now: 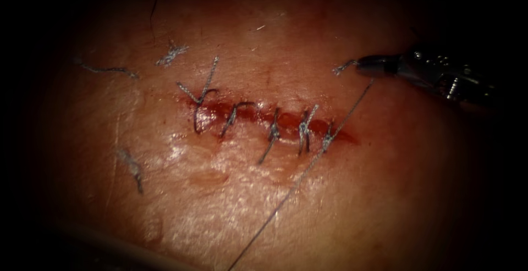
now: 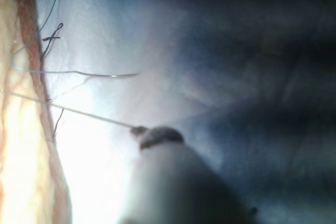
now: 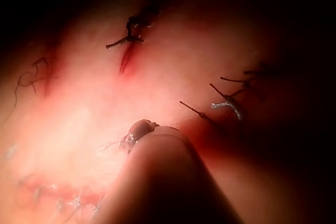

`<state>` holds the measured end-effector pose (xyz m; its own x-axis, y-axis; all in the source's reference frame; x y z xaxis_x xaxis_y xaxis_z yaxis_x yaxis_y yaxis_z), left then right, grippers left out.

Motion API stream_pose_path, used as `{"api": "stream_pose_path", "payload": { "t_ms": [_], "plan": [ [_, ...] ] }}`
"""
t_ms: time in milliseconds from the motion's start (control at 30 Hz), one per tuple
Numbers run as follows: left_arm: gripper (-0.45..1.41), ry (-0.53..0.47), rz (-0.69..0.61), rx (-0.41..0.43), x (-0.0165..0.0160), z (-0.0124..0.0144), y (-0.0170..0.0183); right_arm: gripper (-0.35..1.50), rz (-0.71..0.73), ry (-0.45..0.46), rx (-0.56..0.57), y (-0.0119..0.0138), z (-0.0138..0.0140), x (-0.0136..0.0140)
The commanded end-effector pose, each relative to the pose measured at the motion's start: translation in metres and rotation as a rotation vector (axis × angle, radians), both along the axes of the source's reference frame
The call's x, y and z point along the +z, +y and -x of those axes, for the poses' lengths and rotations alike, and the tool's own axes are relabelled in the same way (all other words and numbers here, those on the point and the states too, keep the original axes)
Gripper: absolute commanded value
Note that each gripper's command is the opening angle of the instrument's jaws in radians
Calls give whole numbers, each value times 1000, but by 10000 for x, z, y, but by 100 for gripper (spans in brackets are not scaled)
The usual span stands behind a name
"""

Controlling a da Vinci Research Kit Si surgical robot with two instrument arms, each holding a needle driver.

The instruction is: Wound Closure

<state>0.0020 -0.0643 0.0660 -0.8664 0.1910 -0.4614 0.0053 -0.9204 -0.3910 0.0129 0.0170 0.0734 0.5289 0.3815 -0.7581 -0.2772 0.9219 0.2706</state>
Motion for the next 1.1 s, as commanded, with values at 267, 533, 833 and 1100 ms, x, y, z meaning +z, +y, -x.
{"api": "stream_pose_path", "payload": {
  "t_ms": [267, 533, 833, 1100],
  "plan": [
    [-45, -82, 107, -122, -60, 42, 83, 74, 42, 1, 160, 0, 16, -30],
    [-45, -154, 216, -220, -125, 58, 192, 146, -27, 22, 267, -10, 64, -106],
    [-45, -191, 315, -332, -204, 51, 332, 140, 63, 204, 145, -117, 12, -161],
    [-45, -192, 331, -347, -220, 49, 382, 138, 157, 236, 71, -140, -45, -128]
  ]
}}
